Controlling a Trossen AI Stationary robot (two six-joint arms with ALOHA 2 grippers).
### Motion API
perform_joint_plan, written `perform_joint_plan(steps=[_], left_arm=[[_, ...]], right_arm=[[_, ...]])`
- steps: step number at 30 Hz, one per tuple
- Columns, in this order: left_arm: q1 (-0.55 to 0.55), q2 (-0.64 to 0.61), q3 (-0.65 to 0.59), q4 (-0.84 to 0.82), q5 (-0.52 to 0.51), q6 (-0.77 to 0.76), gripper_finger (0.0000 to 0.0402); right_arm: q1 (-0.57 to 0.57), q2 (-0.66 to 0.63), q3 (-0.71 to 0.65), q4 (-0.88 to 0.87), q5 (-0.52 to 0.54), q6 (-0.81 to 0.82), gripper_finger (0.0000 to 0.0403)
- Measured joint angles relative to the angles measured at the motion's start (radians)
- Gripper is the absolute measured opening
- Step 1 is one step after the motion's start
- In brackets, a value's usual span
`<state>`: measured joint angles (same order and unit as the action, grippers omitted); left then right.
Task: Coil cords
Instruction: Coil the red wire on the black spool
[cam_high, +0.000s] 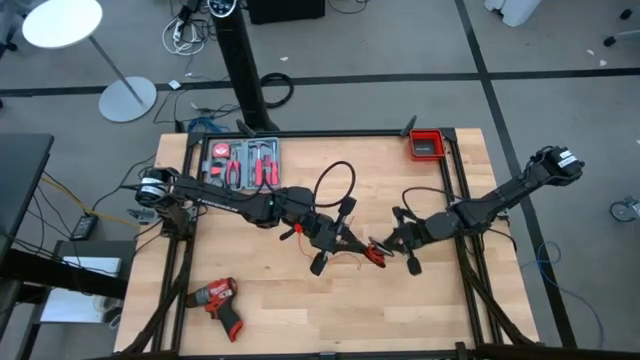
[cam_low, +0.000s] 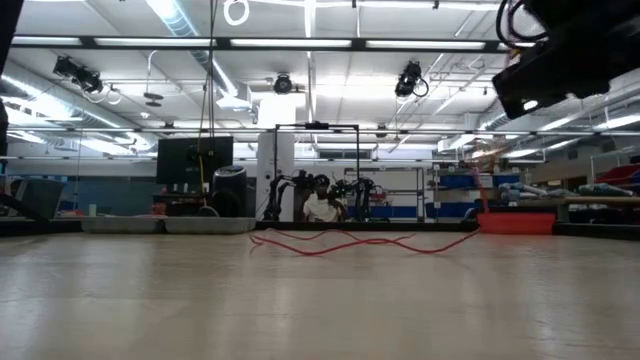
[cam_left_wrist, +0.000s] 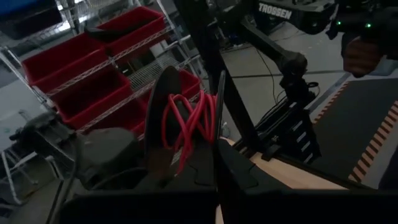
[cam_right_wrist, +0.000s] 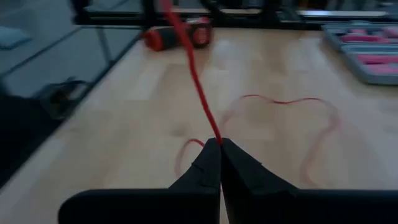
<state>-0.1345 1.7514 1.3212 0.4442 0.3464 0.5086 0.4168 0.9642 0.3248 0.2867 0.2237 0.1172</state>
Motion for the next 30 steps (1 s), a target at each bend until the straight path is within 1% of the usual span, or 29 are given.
perform_joint_plan(steps=[4,7,10,13,16,18,23,26,30], left_arm=[[0.000,0.038,0.000,0.010,0.036,-0.011,0.0000],[0.002,0.083,0.000,0.011,0.059,-0.020,0.0000],[0.004,0.121,-0.001,0.027,0.060,-0.022,0.0000],[0.008,0.142,-0.002,0.075,0.067,-0.023,0.0000],[0.018,0.156,-0.002,0.130,0.110,-0.065,0.0000],[0.031,0.173,-0.001,0.168,0.145,-0.100,0.0000],[0.064,0.235,0.000,0.216,0.151,-0.202,0.0000],[0.084,0.256,0.000,0.227,0.153,-0.266,0.0000],[0.096,0.269,0.000,0.213,0.194,-0.337,0.0000]], right_arm=[[-0.104,0.000,0.002,0.011,-0.004,-0.023,0.0001],[-0.168,0.000,0.027,0.001,-0.048,-0.053,0.0000],[-0.209,0.000,0.048,-0.014,-0.106,-0.109,0.0000],[-0.233,0.000,0.059,-0.015,-0.145,-0.153,0.0000],[-0.253,0.000,0.063,-0.019,-0.170,-0.190,0.0000],[-0.265,0.000,0.063,-0.014,-0.171,-0.207,0.0000],[-0.282,0.010,0.084,-0.027,-0.169,-0.231,0.0000],[-0.282,0.030,0.124,-0.106,-0.169,-0.255,0.0000],[-0.282,0.045,0.166,-0.181,-0.153,-0.275,0.0000]])
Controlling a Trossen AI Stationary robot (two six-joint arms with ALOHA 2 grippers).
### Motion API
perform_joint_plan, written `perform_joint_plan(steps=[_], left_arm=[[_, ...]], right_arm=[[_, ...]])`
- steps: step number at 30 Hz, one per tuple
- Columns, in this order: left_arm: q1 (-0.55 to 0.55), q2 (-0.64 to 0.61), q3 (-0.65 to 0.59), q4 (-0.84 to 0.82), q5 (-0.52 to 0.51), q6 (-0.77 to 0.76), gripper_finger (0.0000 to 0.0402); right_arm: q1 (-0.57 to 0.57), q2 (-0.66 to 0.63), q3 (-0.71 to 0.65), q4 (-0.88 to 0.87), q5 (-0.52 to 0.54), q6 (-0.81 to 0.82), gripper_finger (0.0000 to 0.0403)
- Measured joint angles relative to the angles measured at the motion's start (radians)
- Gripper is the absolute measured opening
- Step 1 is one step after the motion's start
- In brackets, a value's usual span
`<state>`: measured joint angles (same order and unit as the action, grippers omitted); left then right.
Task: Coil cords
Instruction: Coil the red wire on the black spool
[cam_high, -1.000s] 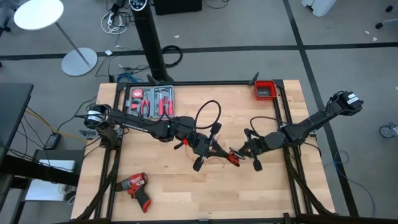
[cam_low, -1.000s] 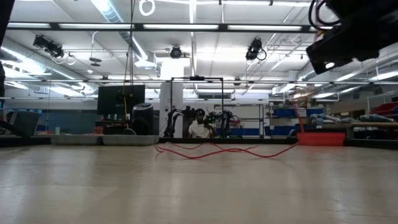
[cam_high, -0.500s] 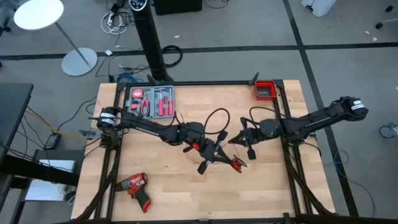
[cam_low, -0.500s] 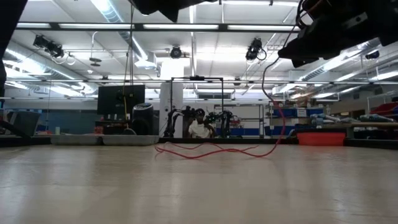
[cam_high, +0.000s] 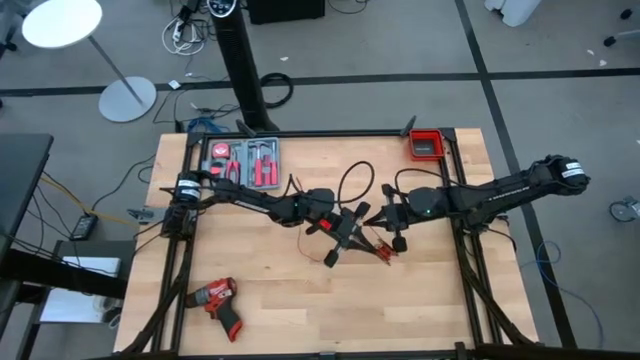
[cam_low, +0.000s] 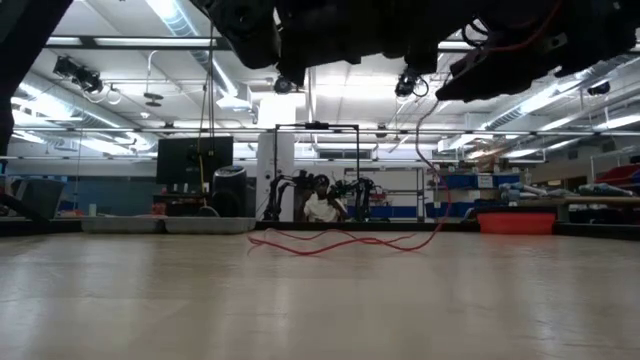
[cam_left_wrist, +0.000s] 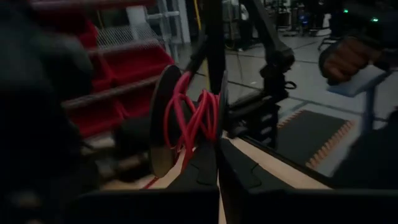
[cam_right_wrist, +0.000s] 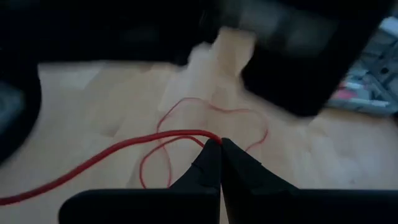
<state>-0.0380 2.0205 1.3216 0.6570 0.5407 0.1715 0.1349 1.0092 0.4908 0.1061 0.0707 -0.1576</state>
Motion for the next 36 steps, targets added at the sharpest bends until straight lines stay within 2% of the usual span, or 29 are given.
perform_joint_plan(steps=[10,13,17,27,36], left_arm=[[0.005,0.000,0.000,-0.182,0.016,-0.078,0.0000],[0.005,0.000,0.000,-0.244,-0.054,-0.078,0.0000],[0.011,0.000,0.000,-0.260,-0.133,-0.071,0.0000],[0.018,0.000,0.000,-0.263,-0.202,-0.019,0.0000],[0.016,-0.001,0.000,-0.259,-0.274,-0.014,0.0000]], right_arm=[[0.013,-0.003,0.033,-0.013,0.016,-0.021,0.0000],[0.036,-0.004,0.033,-0.011,0.015,-0.022,0.0000],[0.070,-0.004,0.033,-0.034,0.018,-0.019,0.0000],[0.119,-0.005,0.033,-0.061,0.122,-0.011,0.0000],[0.119,-0.027,0.033,-0.083,0.108,-0.039,0.0000]])
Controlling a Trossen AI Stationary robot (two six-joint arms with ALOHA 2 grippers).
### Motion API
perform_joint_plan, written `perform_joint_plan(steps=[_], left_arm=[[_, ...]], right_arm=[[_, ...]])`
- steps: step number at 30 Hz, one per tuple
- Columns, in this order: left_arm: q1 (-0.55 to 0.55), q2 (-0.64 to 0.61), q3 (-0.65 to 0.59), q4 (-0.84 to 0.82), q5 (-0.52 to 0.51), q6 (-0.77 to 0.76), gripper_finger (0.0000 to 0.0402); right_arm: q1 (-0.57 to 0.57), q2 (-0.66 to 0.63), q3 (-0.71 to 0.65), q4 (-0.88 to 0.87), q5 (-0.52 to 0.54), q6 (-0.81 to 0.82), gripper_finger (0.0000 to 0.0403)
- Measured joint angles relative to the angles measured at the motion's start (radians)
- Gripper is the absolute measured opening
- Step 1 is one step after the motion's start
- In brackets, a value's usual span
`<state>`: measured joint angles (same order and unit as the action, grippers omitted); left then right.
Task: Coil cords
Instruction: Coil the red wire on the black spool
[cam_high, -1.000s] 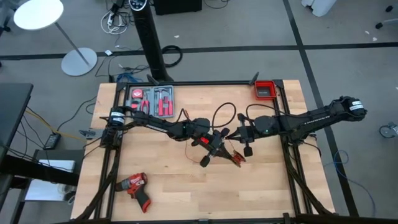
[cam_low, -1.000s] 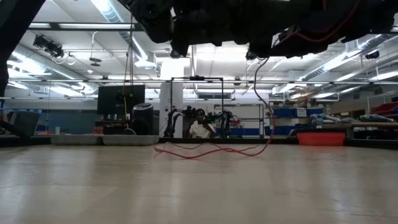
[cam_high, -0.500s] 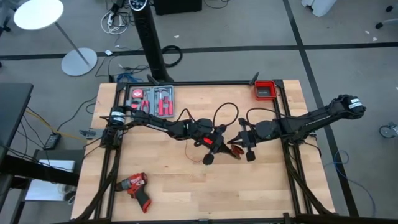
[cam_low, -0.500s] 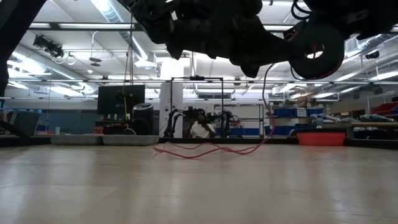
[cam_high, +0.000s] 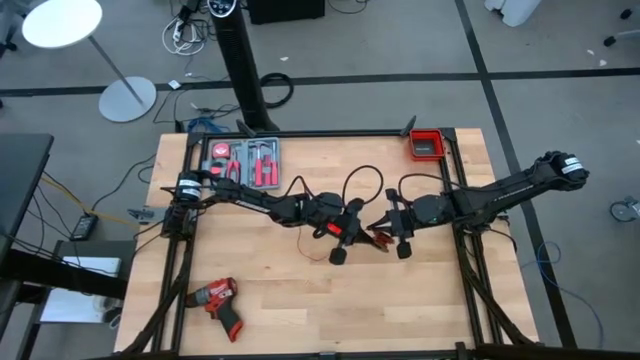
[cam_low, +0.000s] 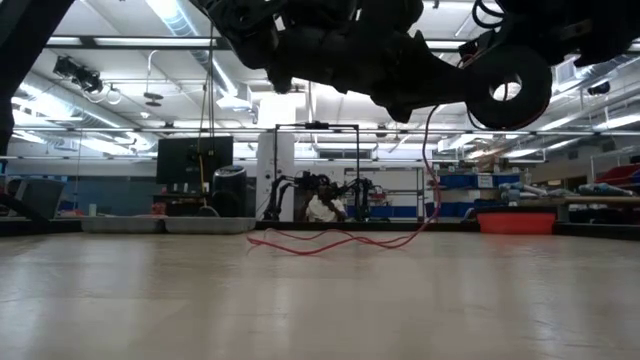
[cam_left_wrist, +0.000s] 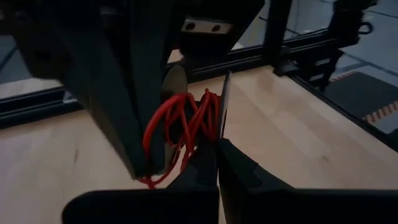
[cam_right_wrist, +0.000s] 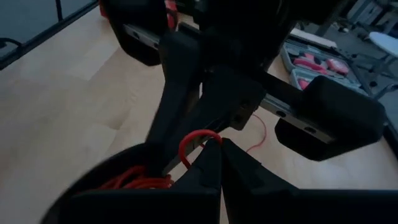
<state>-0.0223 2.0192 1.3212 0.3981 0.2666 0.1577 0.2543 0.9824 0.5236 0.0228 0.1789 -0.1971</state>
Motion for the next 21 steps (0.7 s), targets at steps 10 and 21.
perform_joint_plan(steps=[10,21], left_arm=[[0.009,-0.012,0.000,-0.031,-0.178,-0.006,0.0000],[0.003,-0.054,0.001,-0.102,-0.177,0.052,0.0000]], right_arm=[[0.028,-0.139,0.000,-0.071,-0.037,-0.042,0.0000],[0.134,-0.177,0.107,-0.350,0.230,0.021,0.0000]])
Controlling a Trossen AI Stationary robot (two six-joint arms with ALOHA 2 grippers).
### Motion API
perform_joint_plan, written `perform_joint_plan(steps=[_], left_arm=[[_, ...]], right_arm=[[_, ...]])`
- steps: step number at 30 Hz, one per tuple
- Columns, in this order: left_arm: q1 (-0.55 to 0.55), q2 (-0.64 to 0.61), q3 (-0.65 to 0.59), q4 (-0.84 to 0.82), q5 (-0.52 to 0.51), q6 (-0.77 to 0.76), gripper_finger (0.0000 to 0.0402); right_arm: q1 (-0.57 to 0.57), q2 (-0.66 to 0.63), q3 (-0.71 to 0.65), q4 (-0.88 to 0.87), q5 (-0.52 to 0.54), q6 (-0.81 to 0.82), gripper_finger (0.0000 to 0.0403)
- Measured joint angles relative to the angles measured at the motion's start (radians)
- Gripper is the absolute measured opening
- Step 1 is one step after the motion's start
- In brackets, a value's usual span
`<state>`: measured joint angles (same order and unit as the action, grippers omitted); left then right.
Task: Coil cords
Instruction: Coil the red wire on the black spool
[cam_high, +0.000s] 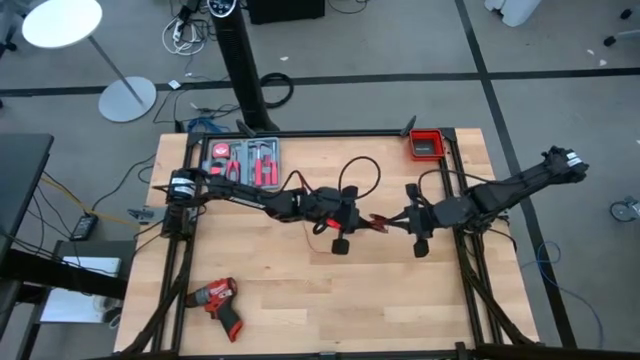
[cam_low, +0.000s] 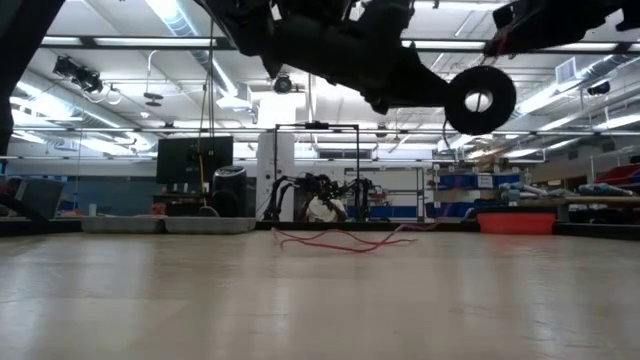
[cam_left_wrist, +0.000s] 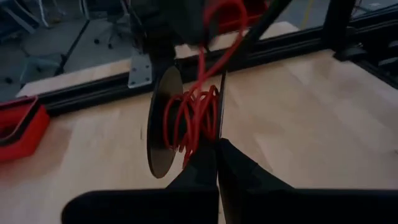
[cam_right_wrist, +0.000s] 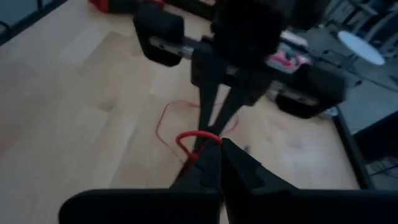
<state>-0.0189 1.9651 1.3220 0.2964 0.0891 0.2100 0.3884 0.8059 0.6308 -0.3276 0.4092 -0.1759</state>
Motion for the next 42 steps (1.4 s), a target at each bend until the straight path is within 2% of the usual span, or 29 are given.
perform_joint_plan(steps=[8,12,21,27,33,38,42], left_arm=[[-0.002,-0.057,0.000,-0.166,0.014,0.045,0.0000],[-0.003,-0.062,0.000,-0.190,0.053,0.045,0.0000],[-0.004,-0.087,0.000,-0.312,0.054,0.044,0.0000],[-0.009,-0.102,0.000,-0.341,0.170,0.018,0.0000],[-0.010,-0.107,0.000,-0.380,0.172,-0.004,0.0000],[-0.012,-0.107,0.000,-0.429,0.192,-0.029,0.0000],[-0.021,-0.107,0.012,-0.488,0.223,-0.065,0.0000]], right_arm=[[0.071,-0.007,0.008,-0.032,0.172,0.062,0.0000],[0.084,0.014,0.008,-0.010,0.179,0.062,0.0000],[0.127,0.023,0.008,-0.070,0.171,0.145,0.0000],[0.129,0.031,0.008,-0.066,0.199,0.217,0.0000],[0.141,0.074,0.008,-0.063,0.175,0.235,0.0000],[0.158,0.087,0.008,-0.110,0.232,0.291,0.0000],[0.160,0.087,0.008,-0.138,0.219,0.328,0.0000]])
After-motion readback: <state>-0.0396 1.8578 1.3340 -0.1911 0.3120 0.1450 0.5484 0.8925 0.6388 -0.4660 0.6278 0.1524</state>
